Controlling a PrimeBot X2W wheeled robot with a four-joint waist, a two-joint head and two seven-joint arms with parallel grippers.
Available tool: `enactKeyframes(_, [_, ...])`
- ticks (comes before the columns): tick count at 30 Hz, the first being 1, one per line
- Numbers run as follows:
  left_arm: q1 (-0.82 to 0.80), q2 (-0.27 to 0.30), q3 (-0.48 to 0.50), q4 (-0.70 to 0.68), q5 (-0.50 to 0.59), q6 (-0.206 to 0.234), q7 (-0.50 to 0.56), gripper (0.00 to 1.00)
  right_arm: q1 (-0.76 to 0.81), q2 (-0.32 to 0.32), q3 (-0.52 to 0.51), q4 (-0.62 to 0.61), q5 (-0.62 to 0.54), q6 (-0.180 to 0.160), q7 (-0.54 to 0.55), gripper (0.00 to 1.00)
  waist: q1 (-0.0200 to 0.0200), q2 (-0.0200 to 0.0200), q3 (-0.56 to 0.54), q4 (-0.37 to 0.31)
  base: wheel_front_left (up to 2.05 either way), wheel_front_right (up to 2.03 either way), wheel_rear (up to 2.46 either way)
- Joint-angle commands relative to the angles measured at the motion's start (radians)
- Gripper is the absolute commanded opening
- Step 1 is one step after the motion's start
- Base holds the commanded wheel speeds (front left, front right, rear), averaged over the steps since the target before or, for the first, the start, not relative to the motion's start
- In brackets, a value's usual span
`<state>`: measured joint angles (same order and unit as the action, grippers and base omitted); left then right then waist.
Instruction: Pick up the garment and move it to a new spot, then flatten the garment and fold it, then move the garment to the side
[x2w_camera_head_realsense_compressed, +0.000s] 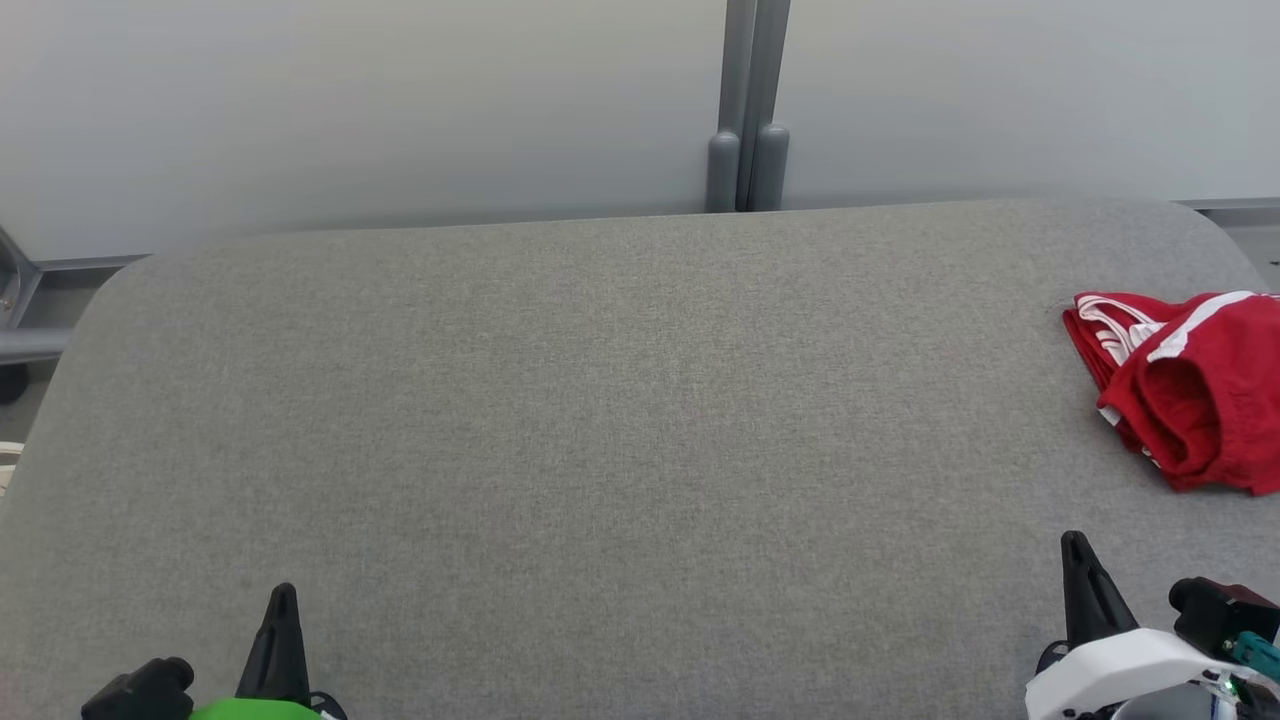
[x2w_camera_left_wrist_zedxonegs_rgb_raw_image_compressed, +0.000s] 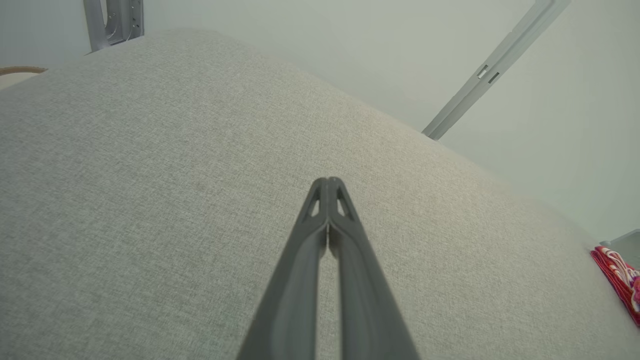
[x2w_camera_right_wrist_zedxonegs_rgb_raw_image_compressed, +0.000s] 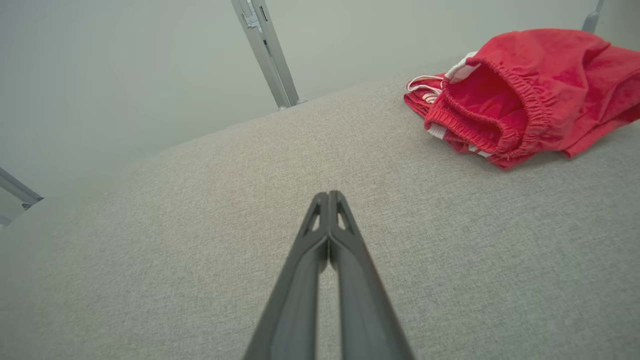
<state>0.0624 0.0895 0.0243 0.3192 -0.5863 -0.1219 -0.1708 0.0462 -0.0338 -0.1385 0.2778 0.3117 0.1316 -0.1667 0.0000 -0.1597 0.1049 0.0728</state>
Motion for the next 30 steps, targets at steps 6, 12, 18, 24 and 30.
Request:
enactKeyframes(6, [-0.054, 0.001, 0.013, -0.014, -0.102, 0.009, 0.025, 0.00, -0.050, -0.008, 0.001, 0.000, 0.126, 0.000, 0.027, 0.00, 0.0000, -0.0002, 0.003, -0.004, 0.00, 0.00, 0.00])
enactKeyframes(12, [-0.077, -0.002, 0.020, -0.013, -0.184, 0.013, 0.048, 0.00, -0.075, -0.009, 0.001, 0.011, 0.231, 0.000, 0.051, 0.00, 0.0000, -0.0002, 0.006, -0.008, 0.00, 0.00, 0.00])
enactKeyframes(18, [-0.100, -0.006, 0.028, -0.012, -0.261, 0.017, 0.069, 0.00, -0.099, -0.010, 0.000, 0.021, 0.328, 0.000, 0.074, 0.00, 0.0000, -0.0002, 0.009, -0.012, 0.00, 0.00, 0.00])
enactKeyframes(24, [-0.121, -0.009, 0.034, -0.012, -0.334, 0.020, 0.090, 0.00, -0.121, -0.011, 0.000, 0.032, 0.420, 0.000, 0.095, 0.00, 0.0000, -0.0002, 0.012, -0.016, 0.00, 0.00, 0.00])
enactKeyframes(30, [-0.140, -0.012, 0.041, -0.011, -0.402, 0.023, 0.109, 0.00, -0.142, -0.012, -0.001, 0.042, 0.505, 0.000, 0.116, 0.00, 0.0000, -0.0002, 0.015, -0.020, 0.00, 0.00, 0.00])
